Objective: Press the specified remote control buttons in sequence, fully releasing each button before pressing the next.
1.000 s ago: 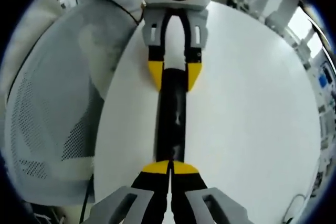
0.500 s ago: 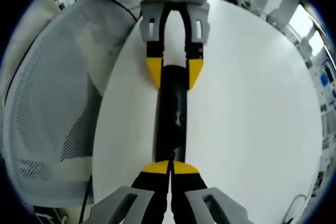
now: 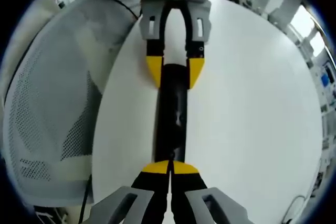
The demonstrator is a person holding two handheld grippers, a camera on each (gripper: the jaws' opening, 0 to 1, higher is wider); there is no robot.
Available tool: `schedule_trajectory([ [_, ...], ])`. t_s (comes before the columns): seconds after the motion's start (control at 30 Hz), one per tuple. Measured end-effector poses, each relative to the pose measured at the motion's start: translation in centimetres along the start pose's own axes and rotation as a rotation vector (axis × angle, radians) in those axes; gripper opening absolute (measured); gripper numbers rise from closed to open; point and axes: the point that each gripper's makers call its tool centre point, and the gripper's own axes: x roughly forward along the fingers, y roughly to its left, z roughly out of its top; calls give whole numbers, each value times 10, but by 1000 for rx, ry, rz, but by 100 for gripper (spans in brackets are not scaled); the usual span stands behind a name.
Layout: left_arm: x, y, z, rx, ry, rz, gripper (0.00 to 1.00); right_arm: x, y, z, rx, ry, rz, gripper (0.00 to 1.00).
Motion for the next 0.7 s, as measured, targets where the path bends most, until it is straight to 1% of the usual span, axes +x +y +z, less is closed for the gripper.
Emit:
schedule_trajectory([
  [0.37,0,1,0,-2,-1,2,24,0,-1,0,30,5,0,0],
  [0.6,-1,1,1,-3,-3,1,24,0,-2,1,35,31,6,0],
  [0.7,-1,1,1,-3,-5,1,24,-1,-1,2,59,40,9,0],
])
